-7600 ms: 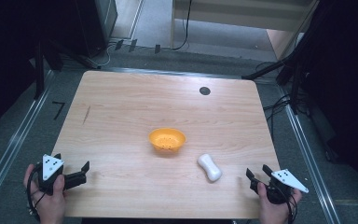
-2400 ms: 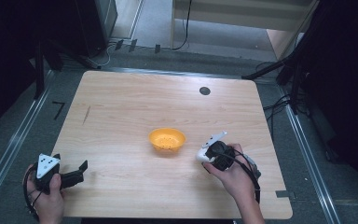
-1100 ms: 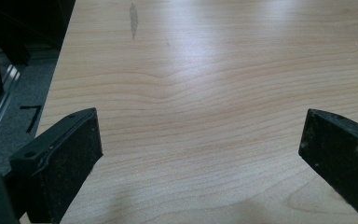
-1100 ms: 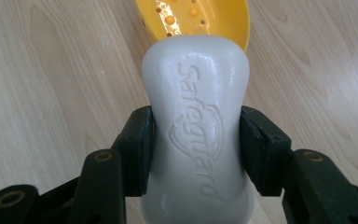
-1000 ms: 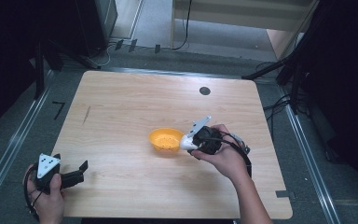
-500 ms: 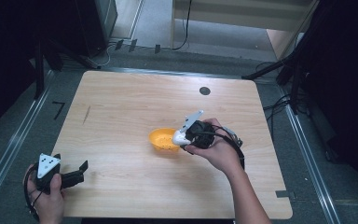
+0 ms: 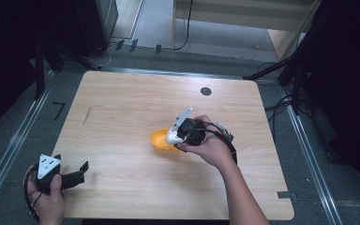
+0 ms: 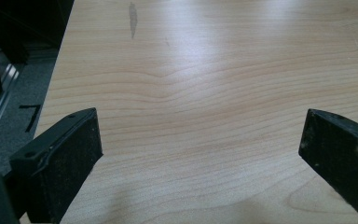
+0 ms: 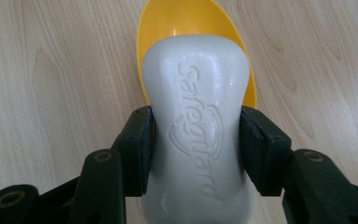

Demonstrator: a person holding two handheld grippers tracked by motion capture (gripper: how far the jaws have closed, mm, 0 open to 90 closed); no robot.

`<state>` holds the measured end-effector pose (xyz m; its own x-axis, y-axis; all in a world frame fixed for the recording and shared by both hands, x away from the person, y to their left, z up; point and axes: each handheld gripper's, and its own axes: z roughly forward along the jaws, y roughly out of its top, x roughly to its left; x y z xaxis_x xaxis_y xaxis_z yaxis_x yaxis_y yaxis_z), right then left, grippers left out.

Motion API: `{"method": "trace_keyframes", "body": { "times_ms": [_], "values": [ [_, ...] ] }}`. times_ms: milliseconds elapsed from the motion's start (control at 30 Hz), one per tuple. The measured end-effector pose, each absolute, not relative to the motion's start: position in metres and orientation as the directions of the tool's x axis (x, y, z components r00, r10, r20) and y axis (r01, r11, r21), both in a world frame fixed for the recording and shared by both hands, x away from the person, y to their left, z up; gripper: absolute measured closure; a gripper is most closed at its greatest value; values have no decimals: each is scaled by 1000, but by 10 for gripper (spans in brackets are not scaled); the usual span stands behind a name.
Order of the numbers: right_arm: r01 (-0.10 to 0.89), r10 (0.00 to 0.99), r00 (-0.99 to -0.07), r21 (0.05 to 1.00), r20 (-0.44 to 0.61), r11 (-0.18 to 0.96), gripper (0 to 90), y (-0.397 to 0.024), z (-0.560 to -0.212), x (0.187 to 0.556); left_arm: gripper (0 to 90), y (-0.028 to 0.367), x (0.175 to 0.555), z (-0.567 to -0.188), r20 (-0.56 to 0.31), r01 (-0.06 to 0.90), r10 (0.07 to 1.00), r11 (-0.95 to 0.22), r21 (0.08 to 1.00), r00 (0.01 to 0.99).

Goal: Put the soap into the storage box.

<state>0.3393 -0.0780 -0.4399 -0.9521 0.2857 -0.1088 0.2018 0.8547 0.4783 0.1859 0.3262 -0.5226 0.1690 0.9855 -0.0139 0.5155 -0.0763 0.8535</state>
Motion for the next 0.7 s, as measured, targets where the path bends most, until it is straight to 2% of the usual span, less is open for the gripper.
{"method": "trace_keyframes", "body": {
  "times_ms": [700],
  "values": [
    [97, 173, -977, 465, -125, 880, 506, -52, -446, 358, 0, 326, 186, -523, -12, 515, 985, -79, 854, 171]
  ]
}}
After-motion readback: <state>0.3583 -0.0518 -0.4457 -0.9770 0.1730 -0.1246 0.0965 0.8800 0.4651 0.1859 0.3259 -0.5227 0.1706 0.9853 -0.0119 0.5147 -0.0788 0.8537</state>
